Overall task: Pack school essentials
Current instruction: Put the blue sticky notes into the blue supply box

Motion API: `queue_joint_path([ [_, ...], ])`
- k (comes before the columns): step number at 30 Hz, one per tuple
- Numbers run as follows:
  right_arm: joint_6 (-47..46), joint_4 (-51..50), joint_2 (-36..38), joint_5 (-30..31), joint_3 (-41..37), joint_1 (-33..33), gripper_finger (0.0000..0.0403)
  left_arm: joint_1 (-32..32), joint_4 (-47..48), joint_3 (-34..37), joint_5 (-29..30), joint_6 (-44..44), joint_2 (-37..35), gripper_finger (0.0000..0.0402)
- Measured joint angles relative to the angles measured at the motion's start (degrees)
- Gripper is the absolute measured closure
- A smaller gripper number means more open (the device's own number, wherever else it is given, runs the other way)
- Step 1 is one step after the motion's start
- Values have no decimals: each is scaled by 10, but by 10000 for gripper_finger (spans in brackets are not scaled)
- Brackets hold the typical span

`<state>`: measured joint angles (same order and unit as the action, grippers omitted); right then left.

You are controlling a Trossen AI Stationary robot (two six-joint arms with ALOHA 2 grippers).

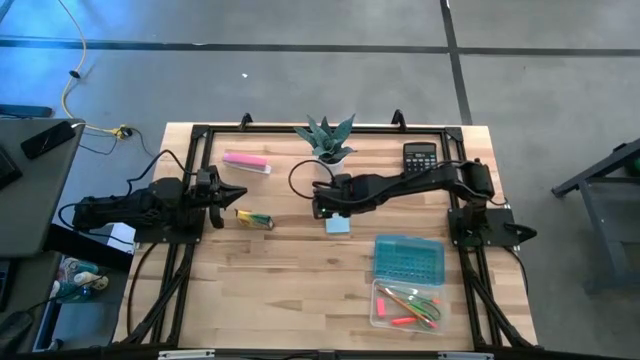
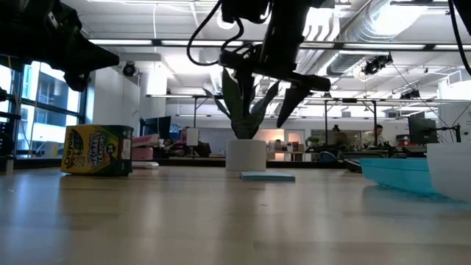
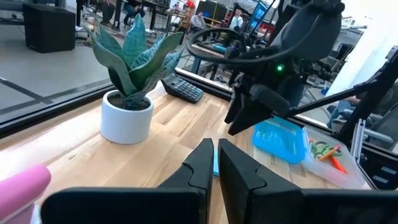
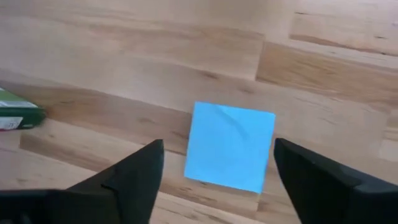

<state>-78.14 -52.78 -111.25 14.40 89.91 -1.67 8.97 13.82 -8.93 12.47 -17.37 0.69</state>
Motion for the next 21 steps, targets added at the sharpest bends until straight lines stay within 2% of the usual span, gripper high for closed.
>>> queue_joint_path([
  [12, -19, 4, -25, 0, 0, -10, 14, 0, 0, 0, 1, 0, 0, 387],
  [21, -30, 14, -56, -14, 0, -13, 3, 0, 0, 0, 2, 0, 0, 386],
])
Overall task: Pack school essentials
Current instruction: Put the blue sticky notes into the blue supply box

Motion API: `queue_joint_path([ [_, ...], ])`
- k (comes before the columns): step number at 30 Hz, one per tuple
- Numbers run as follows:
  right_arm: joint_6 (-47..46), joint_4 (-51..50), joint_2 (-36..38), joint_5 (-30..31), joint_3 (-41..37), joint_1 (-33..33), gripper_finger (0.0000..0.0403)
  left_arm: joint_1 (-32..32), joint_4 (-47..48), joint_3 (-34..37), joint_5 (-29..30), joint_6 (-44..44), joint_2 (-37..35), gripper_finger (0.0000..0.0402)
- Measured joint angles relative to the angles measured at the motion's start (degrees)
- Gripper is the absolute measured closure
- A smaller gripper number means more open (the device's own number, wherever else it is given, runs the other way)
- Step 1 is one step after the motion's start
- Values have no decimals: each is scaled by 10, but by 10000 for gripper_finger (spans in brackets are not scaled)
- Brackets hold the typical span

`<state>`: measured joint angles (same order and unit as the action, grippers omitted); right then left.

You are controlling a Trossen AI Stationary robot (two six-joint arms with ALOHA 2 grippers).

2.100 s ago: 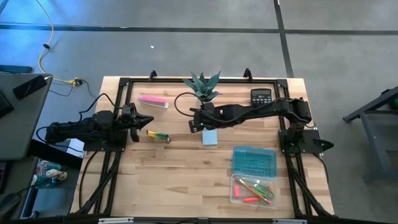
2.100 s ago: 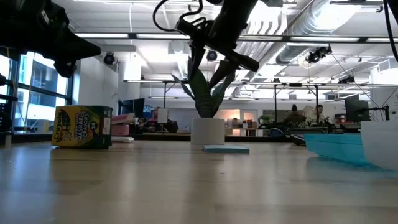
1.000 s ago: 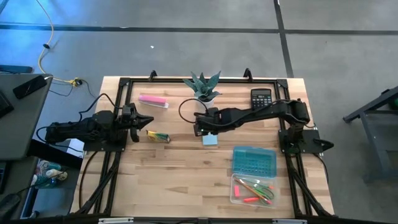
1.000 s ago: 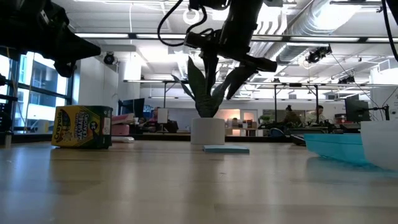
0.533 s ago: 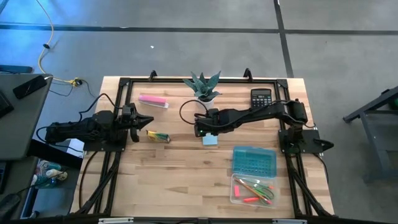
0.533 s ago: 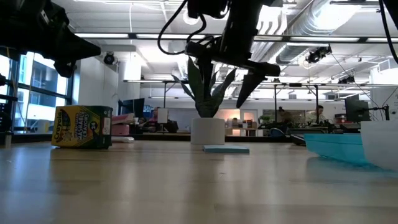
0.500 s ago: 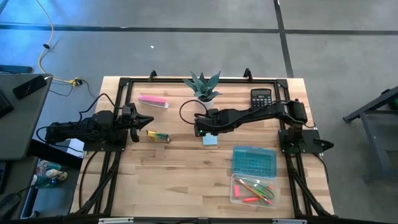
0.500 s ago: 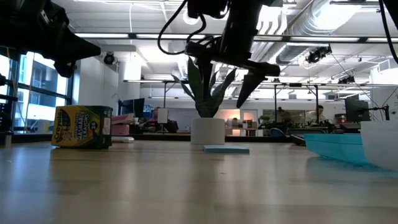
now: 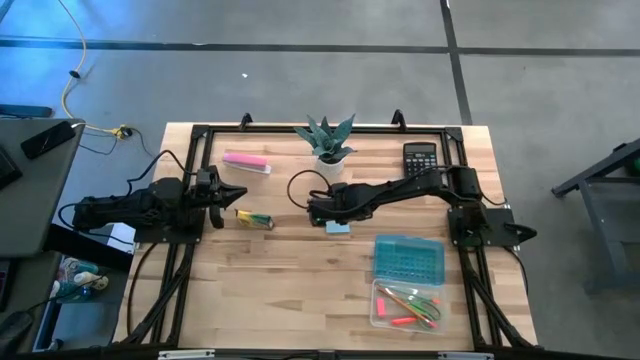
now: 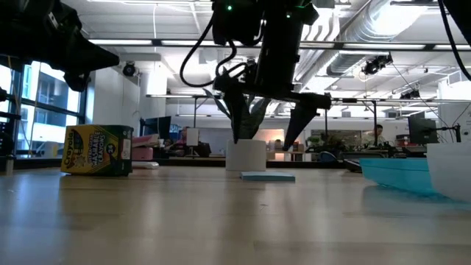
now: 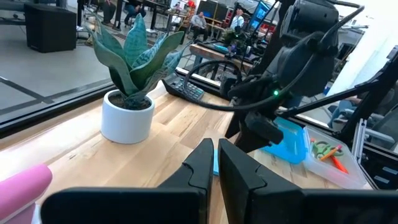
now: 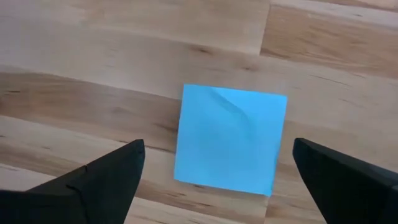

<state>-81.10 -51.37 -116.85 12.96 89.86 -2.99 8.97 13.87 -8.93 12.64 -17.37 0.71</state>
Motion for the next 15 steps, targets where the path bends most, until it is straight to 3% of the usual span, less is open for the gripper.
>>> queue_joint_path([
  [15, -14, -2, -30, -8, 0, -9, 2, 0, 0, 0, 0, 0, 0, 387],
])
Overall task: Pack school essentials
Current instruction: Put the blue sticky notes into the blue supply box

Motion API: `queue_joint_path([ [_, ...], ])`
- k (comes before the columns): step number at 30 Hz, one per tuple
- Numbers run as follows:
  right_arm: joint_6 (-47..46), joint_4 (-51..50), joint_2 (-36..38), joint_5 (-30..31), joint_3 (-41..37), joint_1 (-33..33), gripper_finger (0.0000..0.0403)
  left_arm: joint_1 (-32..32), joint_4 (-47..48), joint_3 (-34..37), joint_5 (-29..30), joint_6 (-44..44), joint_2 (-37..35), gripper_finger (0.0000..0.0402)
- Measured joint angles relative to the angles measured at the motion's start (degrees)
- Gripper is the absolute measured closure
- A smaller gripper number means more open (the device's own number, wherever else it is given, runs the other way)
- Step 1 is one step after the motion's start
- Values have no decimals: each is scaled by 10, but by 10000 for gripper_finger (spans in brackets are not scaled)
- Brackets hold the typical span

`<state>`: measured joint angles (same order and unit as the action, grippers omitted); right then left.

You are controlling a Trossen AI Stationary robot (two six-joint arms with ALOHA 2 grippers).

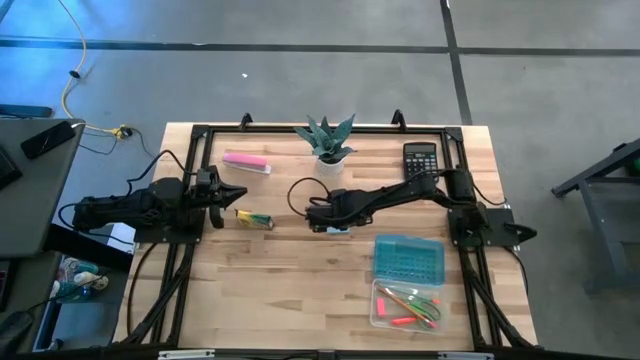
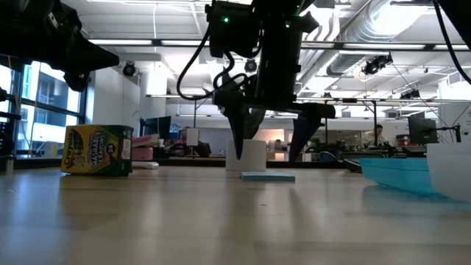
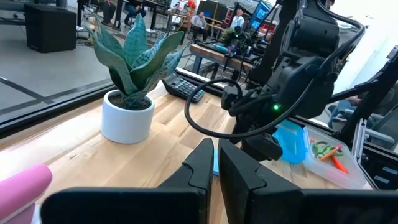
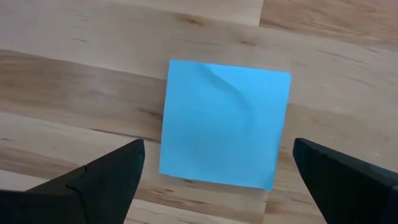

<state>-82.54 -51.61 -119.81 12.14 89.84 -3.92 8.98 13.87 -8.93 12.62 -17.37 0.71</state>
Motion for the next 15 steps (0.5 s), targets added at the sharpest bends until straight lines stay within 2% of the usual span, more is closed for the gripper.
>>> queue_joint_path([
  [9, -1, 7, 0, 14, -5, 0, 2, 0, 0, 0, 0, 0, 0, 387],
  [15, -14, 82, 1, 10, -50, -2, 3, 0, 0, 0, 0, 0, 0, 385],
])
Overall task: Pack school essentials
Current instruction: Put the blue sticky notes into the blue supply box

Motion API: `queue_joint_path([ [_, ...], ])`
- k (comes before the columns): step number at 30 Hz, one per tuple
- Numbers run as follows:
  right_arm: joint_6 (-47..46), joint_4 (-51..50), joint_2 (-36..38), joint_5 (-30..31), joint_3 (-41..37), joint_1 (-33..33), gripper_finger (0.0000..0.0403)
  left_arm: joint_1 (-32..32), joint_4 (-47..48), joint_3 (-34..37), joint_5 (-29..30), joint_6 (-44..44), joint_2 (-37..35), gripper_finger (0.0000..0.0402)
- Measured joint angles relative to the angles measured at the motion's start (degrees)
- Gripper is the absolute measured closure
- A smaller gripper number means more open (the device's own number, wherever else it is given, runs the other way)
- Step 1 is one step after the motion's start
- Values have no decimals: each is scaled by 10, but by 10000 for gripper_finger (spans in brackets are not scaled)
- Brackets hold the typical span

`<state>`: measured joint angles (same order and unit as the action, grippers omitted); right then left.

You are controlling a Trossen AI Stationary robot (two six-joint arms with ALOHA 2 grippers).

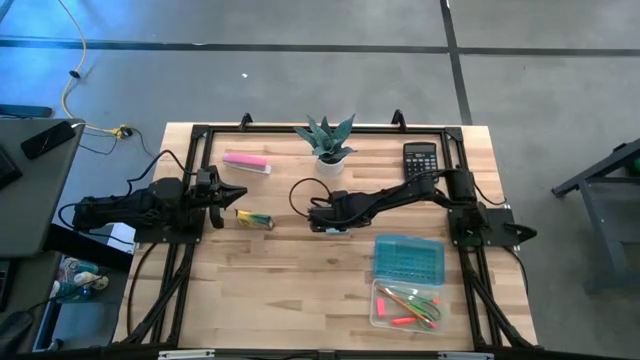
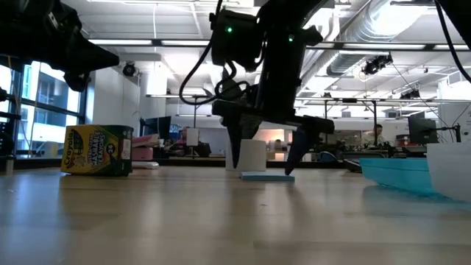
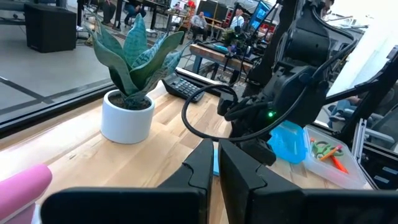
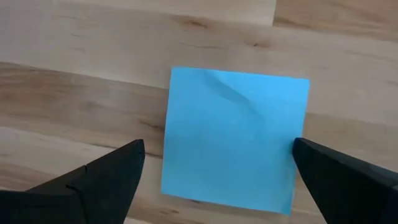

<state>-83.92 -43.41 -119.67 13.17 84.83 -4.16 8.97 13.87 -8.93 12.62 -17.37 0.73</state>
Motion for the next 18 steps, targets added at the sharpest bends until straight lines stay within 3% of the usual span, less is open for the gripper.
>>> queue_joint_path([
  [18, -12, -73, 1, -47, -3, 0, 3, 0, 0, 0, 0, 0, 0, 385],
])
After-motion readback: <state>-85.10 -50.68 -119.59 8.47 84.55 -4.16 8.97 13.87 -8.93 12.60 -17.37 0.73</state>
